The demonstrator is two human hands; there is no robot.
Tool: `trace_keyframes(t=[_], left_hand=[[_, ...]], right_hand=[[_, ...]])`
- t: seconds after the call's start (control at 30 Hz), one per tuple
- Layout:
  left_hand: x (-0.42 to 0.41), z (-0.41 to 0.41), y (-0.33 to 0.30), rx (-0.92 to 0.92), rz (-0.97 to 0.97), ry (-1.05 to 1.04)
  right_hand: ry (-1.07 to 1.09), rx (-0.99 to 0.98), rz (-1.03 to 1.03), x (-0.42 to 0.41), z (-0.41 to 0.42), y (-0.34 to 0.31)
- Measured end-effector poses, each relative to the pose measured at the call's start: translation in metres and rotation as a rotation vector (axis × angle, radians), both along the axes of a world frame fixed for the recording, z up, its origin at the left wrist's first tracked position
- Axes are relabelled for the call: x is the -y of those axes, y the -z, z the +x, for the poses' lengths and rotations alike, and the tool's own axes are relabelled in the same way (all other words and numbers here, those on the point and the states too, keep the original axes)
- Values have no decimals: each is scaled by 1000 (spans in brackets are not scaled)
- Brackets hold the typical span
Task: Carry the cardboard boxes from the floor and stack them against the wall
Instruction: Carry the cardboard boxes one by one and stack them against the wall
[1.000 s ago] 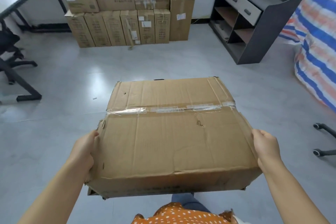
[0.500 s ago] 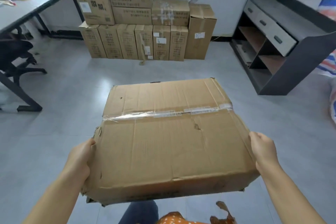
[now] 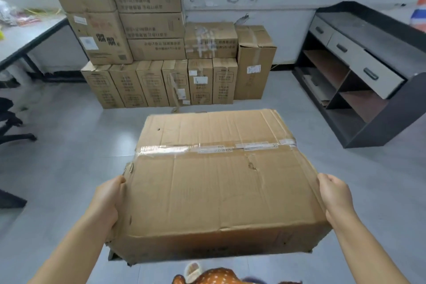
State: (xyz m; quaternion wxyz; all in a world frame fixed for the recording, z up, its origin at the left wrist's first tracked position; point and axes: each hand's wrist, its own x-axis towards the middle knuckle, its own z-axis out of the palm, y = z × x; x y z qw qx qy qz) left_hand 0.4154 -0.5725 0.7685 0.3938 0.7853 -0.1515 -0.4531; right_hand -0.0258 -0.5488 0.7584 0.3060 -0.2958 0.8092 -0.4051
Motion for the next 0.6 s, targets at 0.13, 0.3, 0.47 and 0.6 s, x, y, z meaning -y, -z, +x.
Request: trace_keyframes(t=[0.13, 0.3, 0.47, 0.6], left_hand=[[93, -4, -8, 46, -15, 39], [201, -28, -2, 28, 27, 61], [303, -59, 13, 4, 43, 5], [379, -82, 13, 11, 26, -42]], right_hand=[[50, 8, -2, 70, -1, -2], [61, -24, 16, 179, -24, 6], [-11, -35, 43, 308, -56, 8], [-57, -73, 50, 407, -81, -2]])
